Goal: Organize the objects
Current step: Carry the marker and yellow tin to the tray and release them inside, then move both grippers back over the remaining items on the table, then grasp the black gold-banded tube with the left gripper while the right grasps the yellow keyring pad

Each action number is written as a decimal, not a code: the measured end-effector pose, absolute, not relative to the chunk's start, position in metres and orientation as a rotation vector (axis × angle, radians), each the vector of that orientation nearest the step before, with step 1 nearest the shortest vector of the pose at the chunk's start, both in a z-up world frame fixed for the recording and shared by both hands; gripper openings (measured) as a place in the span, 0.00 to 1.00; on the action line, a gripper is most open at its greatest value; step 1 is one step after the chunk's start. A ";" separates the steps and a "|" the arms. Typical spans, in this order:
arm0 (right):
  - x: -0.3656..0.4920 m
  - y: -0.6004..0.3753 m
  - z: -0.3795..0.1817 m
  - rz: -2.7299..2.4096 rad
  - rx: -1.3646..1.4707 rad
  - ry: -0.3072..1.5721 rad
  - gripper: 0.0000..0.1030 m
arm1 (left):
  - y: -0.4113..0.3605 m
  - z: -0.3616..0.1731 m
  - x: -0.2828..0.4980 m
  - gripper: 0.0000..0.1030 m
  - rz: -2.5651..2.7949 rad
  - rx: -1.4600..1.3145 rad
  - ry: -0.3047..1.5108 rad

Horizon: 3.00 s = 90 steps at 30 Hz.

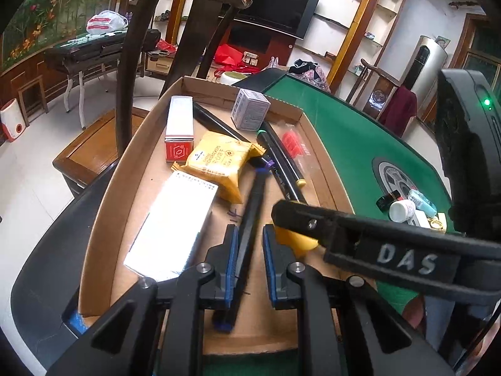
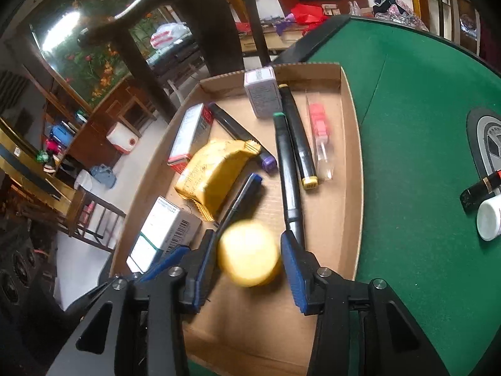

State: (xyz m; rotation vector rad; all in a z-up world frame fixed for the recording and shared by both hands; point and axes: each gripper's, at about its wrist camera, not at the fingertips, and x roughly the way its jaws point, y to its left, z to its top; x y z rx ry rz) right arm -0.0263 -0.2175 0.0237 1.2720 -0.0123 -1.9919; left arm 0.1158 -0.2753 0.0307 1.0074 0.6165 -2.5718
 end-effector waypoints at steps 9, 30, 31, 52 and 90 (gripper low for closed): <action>-0.020 -0.188 0.044 -2.045 1.207 -0.071 0.53 | -0.267 0.038 0.120 0.16 -2.583 1.008 0.610; -0.047 0.076 0.064 -2.509 1.190 -0.349 0.56 | -0.174 0.058 0.058 0.24 -2.817 1.229 0.483; -0.049 0.086 0.065 -2.524 1.185 -0.372 0.56 | -0.170 0.060 0.043 0.24 -2.838 1.278 0.492; -0.065 0.137 0.066 -2.513 1.186 -0.573 0.61 | -0.109 0.026 -0.141 0.25 -2.779 1.630 0.128; -0.098 0.157 0.026 -2.514 1.348 -0.802 0.54 | -0.093 0.000 -0.061 0.17 -2.788 1.375 0.114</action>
